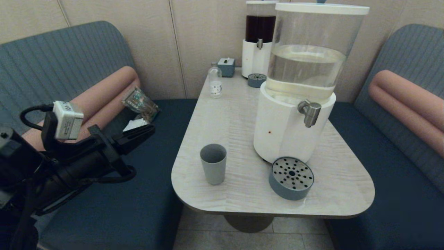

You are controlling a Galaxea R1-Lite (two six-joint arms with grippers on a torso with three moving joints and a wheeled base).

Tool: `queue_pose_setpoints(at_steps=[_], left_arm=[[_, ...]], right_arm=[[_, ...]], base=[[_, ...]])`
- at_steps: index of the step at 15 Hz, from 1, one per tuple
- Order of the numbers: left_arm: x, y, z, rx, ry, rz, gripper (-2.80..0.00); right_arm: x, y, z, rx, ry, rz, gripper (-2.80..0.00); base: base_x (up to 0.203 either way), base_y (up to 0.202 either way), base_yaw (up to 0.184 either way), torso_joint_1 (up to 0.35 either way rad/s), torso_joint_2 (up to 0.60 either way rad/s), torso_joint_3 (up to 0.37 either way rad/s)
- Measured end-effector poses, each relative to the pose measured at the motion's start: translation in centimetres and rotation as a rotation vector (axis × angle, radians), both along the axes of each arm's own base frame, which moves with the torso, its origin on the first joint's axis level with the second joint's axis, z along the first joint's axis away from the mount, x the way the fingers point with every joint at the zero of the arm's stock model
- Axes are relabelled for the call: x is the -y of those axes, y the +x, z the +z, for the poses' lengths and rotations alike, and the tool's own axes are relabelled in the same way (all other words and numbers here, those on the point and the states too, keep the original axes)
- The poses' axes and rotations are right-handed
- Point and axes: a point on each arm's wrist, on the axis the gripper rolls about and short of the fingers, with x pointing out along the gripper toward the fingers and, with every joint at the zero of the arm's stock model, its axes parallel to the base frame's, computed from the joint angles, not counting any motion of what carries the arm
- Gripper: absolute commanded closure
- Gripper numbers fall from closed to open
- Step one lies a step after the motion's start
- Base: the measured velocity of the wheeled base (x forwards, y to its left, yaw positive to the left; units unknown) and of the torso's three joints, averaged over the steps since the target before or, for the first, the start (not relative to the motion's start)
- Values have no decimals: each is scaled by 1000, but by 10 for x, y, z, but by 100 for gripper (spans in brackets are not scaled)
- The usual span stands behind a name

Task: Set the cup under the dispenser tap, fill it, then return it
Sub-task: Pick up the cup

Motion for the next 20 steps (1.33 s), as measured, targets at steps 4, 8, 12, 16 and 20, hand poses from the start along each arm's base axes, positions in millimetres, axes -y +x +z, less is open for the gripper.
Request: queue_pose_setpoints(at_steps=[4, 8, 12, 16, 20], left_arm=[[1, 11, -16, -63, 7, 1, -280], [1, 15, -25, -99, 14, -15, -280], [-6, 20, -41, -102, 88, -37, -280], [-9, 34, -64, -143, 131, -152, -280], [-7, 57, -79, -153, 140, -226, -280]], right_arm=[[0, 0, 0, -1, 0, -1, 0], [0, 0, 0, 0, 0, -1, 0], [0, 0, 0, 0, 0, -1, 0], [0, 0, 0, 0, 0, -1, 0], [0, 0, 0, -1, 0, -1, 0]], base=[[0, 0, 0, 0, 0, 0], [0, 0, 0, 0, 0, 0], [0, 0, 0, 0, 0, 0], [0, 0, 0, 0, 0, 0], [0, 0, 0, 0, 0, 0]])
